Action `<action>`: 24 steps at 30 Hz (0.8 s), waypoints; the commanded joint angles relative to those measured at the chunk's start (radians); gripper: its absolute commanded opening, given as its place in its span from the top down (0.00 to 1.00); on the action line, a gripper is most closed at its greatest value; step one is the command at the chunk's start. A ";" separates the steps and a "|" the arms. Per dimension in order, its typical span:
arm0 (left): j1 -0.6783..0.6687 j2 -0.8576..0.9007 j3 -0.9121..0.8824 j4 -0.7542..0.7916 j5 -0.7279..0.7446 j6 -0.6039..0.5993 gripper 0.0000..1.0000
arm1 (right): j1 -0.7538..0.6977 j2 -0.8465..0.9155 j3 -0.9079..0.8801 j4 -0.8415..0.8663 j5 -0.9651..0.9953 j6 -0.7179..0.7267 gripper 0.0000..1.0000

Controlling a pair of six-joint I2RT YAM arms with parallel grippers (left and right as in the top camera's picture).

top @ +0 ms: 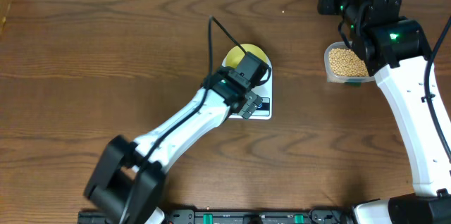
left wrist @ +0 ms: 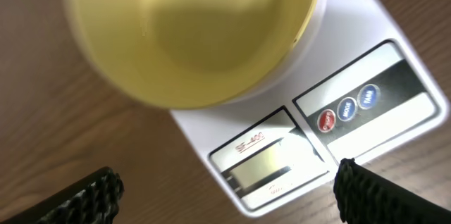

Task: Scoop item into bowl and weigh 50g on scale
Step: 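Lift the left gripper off the scale and retract it left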

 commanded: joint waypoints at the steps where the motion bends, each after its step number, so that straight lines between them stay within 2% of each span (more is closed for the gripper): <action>1: 0.025 -0.101 -0.007 -0.028 -0.007 0.029 0.02 | 0.001 -0.014 0.013 0.004 0.034 -0.011 0.99; 8: 0.141 -0.261 -0.007 -0.075 0.196 0.096 0.02 | 0.001 -0.011 0.013 0.004 0.097 -0.011 0.99; 14: 0.243 -0.392 -0.007 -0.128 0.360 0.250 0.02 | -0.011 0.002 0.013 0.008 0.113 -0.010 0.99; 19: 0.298 -0.416 -0.007 -0.207 0.374 0.319 0.02 | -0.028 0.008 0.013 0.007 0.113 -0.011 0.99; 24: 0.325 -0.419 -0.007 -0.186 0.393 0.356 0.02 | -0.048 0.009 0.013 -0.003 0.113 -0.010 0.99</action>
